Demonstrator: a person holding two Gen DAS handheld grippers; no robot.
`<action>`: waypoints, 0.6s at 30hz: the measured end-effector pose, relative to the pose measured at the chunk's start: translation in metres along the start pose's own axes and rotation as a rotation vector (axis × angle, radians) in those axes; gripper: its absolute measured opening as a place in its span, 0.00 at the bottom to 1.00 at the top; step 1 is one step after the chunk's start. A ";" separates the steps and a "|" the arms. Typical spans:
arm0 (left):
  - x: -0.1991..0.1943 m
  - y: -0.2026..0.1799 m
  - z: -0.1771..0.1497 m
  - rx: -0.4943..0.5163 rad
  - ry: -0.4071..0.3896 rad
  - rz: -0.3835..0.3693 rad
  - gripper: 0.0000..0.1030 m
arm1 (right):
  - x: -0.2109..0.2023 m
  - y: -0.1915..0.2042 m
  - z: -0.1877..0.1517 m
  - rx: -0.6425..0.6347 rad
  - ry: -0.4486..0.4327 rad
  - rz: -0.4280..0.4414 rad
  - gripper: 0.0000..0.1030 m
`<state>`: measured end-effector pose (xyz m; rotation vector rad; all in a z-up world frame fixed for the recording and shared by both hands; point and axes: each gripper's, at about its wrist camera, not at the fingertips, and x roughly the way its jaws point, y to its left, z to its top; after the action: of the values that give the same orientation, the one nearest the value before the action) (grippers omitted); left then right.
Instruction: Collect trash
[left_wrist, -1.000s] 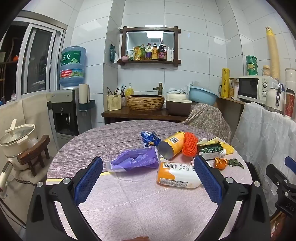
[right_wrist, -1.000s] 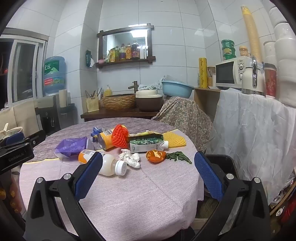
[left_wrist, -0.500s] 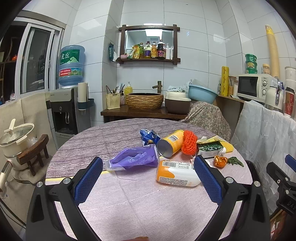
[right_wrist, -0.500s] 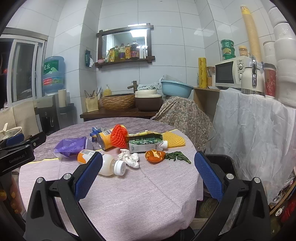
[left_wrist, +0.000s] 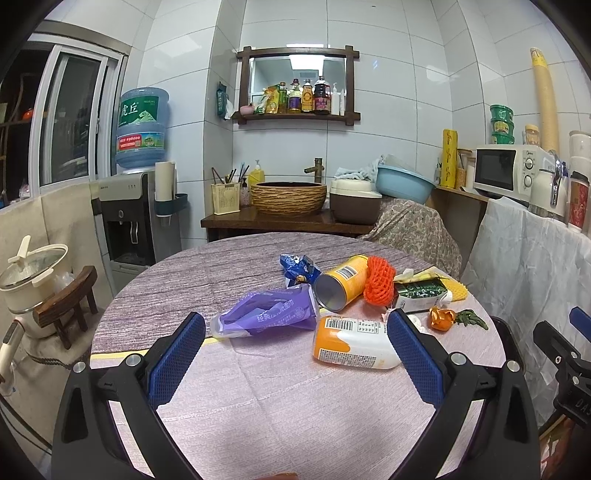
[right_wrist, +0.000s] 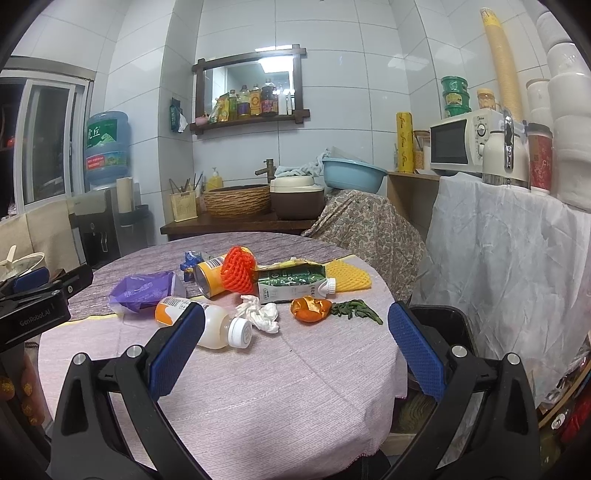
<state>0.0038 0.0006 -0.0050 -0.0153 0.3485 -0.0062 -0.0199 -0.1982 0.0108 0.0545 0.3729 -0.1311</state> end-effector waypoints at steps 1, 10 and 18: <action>0.000 0.000 0.000 0.000 0.001 0.000 0.95 | 0.000 0.000 0.000 0.000 0.002 0.001 0.95; 0.003 -0.001 -0.002 0.001 0.014 0.001 0.95 | 0.004 -0.001 -0.001 0.001 0.014 0.003 0.95; 0.005 -0.001 -0.003 0.002 0.026 0.003 0.95 | 0.004 0.000 -0.003 0.000 0.019 0.002 0.95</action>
<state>0.0071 -0.0009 -0.0098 -0.0129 0.3745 -0.0040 -0.0168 -0.1989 0.0066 0.0566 0.3920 -0.1287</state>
